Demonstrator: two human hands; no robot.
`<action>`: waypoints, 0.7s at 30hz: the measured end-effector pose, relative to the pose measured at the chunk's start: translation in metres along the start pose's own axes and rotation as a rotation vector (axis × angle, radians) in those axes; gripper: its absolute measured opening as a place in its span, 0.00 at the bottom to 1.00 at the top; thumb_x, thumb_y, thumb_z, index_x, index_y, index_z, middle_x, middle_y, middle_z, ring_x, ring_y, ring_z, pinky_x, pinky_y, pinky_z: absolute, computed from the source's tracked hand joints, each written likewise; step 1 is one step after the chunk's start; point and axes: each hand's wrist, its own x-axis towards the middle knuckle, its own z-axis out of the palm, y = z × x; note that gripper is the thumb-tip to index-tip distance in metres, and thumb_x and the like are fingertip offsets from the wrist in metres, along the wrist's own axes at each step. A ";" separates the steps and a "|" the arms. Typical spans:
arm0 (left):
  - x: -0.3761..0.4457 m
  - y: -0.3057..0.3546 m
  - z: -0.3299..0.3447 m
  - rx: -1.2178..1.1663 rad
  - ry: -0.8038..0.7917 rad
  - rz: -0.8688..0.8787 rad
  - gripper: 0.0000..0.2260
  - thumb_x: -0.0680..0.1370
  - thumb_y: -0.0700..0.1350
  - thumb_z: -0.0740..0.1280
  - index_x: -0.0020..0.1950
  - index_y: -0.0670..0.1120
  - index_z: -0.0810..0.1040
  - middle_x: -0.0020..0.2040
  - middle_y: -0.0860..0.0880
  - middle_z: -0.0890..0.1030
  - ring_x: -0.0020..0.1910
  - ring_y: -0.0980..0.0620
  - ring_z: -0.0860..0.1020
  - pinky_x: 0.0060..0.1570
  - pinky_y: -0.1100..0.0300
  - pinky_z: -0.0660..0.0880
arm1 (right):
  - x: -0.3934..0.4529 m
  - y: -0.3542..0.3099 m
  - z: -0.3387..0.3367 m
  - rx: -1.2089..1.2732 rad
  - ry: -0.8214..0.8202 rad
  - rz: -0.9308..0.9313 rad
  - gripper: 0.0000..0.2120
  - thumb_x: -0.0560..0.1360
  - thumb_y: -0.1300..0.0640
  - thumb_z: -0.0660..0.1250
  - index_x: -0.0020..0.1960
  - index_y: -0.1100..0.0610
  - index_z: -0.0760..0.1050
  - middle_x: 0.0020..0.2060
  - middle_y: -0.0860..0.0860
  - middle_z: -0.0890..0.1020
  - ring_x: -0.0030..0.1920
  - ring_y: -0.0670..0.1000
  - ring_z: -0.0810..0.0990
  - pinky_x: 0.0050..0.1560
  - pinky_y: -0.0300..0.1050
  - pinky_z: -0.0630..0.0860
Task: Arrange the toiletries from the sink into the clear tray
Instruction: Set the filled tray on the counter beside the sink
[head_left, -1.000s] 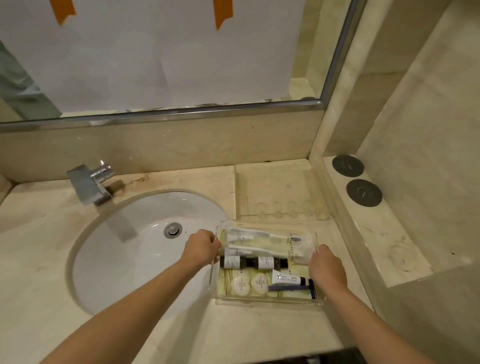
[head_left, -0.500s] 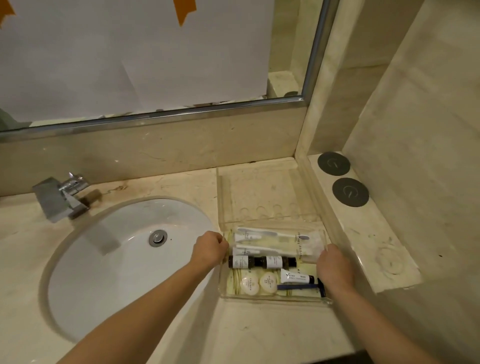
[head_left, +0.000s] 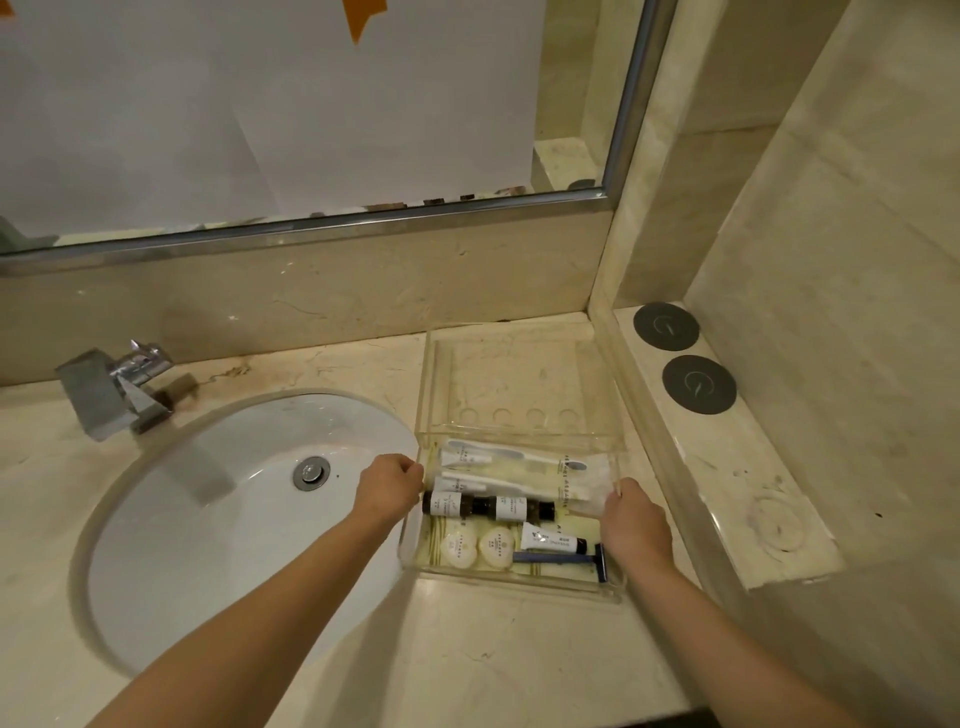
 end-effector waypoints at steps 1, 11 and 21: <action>0.001 -0.002 -0.003 -0.058 -0.018 -0.031 0.09 0.79 0.42 0.61 0.48 0.40 0.80 0.43 0.43 0.83 0.40 0.46 0.80 0.45 0.51 0.78 | 0.000 -0.002 0.002 0.010 -0.008 -0.003 0.11 0.81 0.57 0.49 0.46 0.57 0.68 0.38 0.55 0.76 0.38 0.56 0.75 0.34 0.46 0.68; -0.019 -0.013 -0.027 -0.351 -0.386 -0.382 0.21 0.82 0.58 0.53 0.53 0.41 0.74 0.46 0.40 0.78 0.42 0.43 0.77 0.46 0.50 0.78 | 0.017 -0.029 0.008 0.120 -0.058 0.051 0.13 0.80 0.53 0.54 0.45 0.58 0.73 0.42 0.56 0.78 0.42 0.57 0.75 0.40 0.46 0.69; -0.015 -0.011 -0.019 -0.456 -0.239 -0.297 0.13 0.82 0.48 0.58 0.60 0.42 0.76 0.49 0.41 0.80 0.43 0.43 0.79 0.40 0.53 0.79 | 0.016 -0.034 0.005 0.294 -0.068 0.086 0.15 0.80 0.51 0.55 0.36 0.55 0.71 0.35 0.53 0.76 0.40 0.57 0.75 0.47 0.51 0.73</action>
